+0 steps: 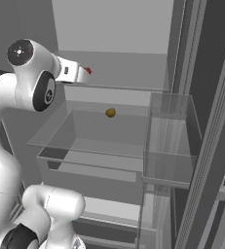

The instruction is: Take the strawberry from the fridge and place it on top of the pancake, located on the dining counter.

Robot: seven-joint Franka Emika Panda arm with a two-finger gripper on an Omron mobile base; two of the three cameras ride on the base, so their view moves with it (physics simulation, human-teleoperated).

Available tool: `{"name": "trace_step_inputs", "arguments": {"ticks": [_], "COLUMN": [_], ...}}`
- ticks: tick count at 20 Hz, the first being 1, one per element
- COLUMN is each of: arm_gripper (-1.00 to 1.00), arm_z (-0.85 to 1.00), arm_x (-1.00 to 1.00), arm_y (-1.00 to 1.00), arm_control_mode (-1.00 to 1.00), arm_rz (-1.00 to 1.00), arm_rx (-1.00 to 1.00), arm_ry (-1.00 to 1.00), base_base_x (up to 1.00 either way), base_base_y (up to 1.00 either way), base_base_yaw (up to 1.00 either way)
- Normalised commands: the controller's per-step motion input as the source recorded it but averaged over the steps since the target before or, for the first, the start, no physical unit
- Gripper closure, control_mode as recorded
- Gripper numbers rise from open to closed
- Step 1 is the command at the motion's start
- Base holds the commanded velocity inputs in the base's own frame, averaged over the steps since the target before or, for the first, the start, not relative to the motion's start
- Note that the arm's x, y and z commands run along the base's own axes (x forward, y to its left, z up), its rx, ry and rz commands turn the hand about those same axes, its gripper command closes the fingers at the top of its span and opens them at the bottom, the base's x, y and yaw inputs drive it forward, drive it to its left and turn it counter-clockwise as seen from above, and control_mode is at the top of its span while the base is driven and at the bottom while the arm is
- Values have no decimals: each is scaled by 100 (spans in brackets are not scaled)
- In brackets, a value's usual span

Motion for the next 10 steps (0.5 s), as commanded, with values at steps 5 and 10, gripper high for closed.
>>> {"name": "trace_step_inputs", "arguments": {"ticks": [5,10], "arm_gripper": [-100,-100], "arm_z": [1,0], "arm_x": [59,83], "arm_y": [6,2], "arm_control_mode": [-100,-100], "arm_rz": [0,0], "arm_rx": [-1,-2], "arm_ry": [1,14], "base_base_x": [0,0], "base_base_y": [0,0], "base_base_yaw": [0,0]}}
